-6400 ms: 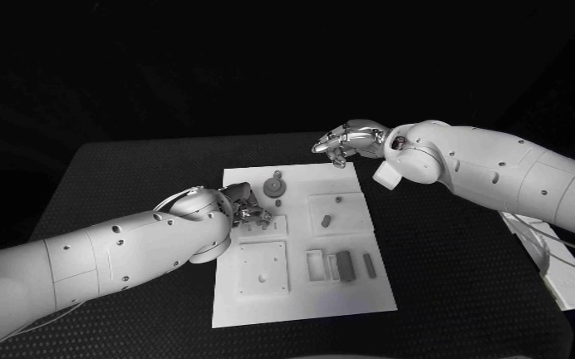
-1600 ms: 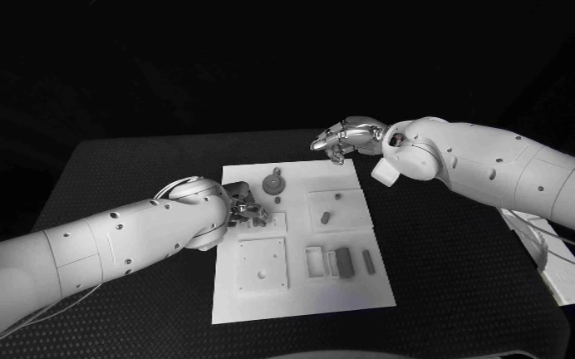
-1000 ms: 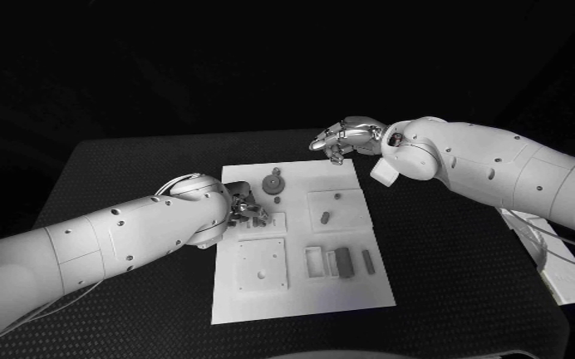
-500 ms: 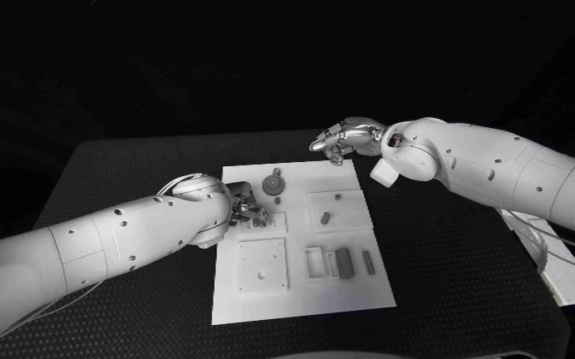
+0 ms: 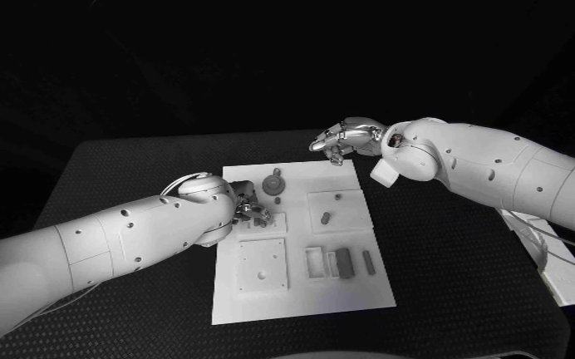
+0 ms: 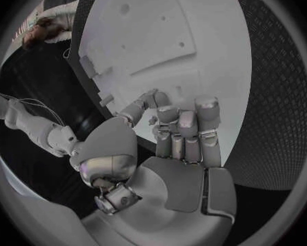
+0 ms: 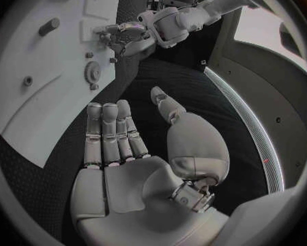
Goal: Assemble the parts on the task board
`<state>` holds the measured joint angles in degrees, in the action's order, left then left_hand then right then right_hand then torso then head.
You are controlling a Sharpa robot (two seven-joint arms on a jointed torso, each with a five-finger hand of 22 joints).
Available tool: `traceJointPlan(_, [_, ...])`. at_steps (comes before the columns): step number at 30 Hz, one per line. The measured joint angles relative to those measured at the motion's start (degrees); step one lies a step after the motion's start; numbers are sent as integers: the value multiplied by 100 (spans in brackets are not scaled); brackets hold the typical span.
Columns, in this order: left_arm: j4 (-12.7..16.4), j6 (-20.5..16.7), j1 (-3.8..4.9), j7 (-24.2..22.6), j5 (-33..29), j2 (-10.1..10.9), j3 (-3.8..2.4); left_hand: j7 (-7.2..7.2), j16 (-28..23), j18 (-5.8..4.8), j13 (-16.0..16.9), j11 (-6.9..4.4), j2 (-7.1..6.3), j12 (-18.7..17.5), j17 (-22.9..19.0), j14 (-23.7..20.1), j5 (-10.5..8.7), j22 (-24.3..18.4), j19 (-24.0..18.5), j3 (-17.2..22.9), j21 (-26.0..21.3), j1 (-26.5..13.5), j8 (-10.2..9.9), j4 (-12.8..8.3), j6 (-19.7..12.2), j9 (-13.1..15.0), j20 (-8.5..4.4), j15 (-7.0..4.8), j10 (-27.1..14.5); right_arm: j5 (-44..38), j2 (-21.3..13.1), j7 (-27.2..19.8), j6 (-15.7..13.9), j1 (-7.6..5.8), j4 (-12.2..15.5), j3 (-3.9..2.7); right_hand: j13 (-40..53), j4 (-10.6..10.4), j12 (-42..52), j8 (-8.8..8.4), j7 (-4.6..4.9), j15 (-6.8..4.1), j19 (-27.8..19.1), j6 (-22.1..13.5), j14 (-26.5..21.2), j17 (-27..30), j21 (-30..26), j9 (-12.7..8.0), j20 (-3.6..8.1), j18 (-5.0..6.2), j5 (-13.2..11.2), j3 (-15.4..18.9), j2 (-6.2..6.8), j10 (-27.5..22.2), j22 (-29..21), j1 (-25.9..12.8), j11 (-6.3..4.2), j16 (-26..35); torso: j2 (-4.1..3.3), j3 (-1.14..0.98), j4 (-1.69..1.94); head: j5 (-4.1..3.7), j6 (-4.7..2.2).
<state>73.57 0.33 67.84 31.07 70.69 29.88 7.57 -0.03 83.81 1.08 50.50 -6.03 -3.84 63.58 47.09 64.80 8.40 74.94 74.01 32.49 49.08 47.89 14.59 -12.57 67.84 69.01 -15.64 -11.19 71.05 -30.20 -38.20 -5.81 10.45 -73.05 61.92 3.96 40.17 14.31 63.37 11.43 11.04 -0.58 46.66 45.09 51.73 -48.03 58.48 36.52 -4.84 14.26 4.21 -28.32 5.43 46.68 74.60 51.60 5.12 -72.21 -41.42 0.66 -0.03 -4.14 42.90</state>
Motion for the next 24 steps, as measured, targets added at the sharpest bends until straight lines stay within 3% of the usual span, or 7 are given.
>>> traceJointPlan(1, [-3,5,1,4,0,-3,-1,0,0,0,0,0,0,0,0,-1,51,0,0,2,0,0,0,2,0,-2,0,-1,0,0,-1,0,0,0,0,0,0,0,0,0,0,0,0,0,0,0,0,-2,0,0,0,0,0,0,0,0,0,0,0,0,0,0,0])
traceJointPlan(3, [-10,17,4,13,-5,-10,-1,0,0,0,-8,-3,0,0,0,10,445,0,3,26,0,0,-5,26,1,-44,-2,-17,4,0,-2,0,0,0,1,0,0,0,0,0,-1,0,0,0,0,0,0,-5,0,0,0,0,0,0,0,0,0,0,0,-1,0,-3,0])
traceJointPlan(4, [-12,20,5,17,-9,-12,-1,-1,0,-1,-11,-20,0,0,0,11,542,0,12,34,0,0,-16,34,2,-67,-11,-18,21,0,-3,0,0,0,2,0,0,0,0,0,-1,0,0,1,0,0,0,-5,0,0,0,0,0,0,0,0,0,0,0,0,1,-4,1])
traceJointPlan(8, [-17,27,8,37,-29,-19,-1,-4,0,-1,-17,-20,0,0,0,14,670,-1,25,37,0,0,-41,37,68,-120,-22,-21,23,0,-4,0,0,0,4,0,0,0,0,0,-7,-1,0,6,-1,0,0,-5,0,0,0,0,0,0,0,0,0,0,1,-1,1,-8,7])
traceJointPlan(17, [-23,31,14,59,-87,-21,-1,-40,-1,-2,-32,-32,-47,0,-1,20,685,-1,34,-9,0,47,-70,14,165,-167,-13,-18,51,0,-6,0,-1,0,4,0,1,0,0,0,-9,-15,0,8,-15,0,0,-5,0,0,0,0,0,0,1,0,0,0,1,2,1,-17,10])
traceJointPlan(24, [-24,28,16,60,-109,-18,-1,-60,-1,-1,-38,-51,-90,0,12,20,583,-1,34,-301,0,90,-62,195,185,-171,-12,-19,71,0,-8,0,-1,0,4,0,1,0,0,0,-11,-15,0,8,-15,0,0,-5,0,0,0,0,0,0,1,0,0,0,1,2,4,-19,12])
